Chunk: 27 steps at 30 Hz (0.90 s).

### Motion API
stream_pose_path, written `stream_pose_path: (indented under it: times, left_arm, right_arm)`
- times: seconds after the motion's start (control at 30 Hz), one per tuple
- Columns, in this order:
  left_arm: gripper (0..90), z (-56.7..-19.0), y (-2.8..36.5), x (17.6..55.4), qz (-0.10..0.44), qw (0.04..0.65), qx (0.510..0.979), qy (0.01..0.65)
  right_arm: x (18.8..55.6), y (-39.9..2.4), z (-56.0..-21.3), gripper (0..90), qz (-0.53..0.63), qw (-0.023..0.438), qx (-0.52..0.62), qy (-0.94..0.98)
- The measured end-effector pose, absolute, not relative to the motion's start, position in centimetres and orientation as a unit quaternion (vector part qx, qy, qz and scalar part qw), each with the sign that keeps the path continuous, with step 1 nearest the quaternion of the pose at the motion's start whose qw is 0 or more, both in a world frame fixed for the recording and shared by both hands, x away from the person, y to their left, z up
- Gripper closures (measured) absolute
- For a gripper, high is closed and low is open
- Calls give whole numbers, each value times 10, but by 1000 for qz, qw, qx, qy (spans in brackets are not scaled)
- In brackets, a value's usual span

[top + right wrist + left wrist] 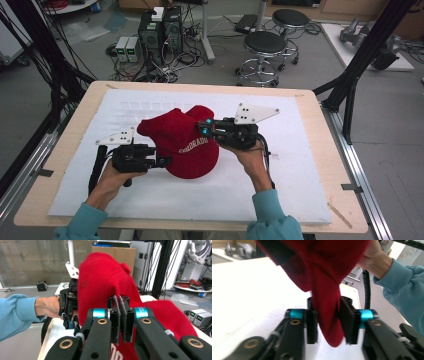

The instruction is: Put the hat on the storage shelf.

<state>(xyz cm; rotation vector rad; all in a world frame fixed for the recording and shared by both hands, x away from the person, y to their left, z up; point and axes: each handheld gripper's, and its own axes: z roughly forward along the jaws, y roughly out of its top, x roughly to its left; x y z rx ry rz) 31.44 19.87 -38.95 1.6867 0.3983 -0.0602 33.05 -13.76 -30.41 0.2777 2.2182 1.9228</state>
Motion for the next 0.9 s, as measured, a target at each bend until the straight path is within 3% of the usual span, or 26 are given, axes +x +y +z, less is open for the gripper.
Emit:
stream_pose_path:
  times: [0.13,0.33,0.43,0.5,0.6,0.7,0.9]
  left_arm:
    - [796,-388,199,312,-25,653,738,170]
    - [846,-385,198,308,-24,653,740,155]
    - [852,-384,198,307,-17,652,742,157]
    - [852,-383,201,307,-13,654,738,165]
    - [852,-382,203,306,1,649,742,170]
    - [852,-382,205,306,7,646,743,174]
    - [852,-375,215,308,40,657,727,197]
  right_arm:
    - [331,-138,-305,881,649,97,96,748]
    - [335,-137,-307,840,647,98,107,748]
    - [337,-138,-308,587,645,107,132,745]
    - [338,-139,-309,329,647,114,166,736]
    - [342,-140,-311,91,641,119,207,730]
    - [341,-141,-312,4,624,137,224,736]
    - [336,-151,-313,4,604,156,230,747]
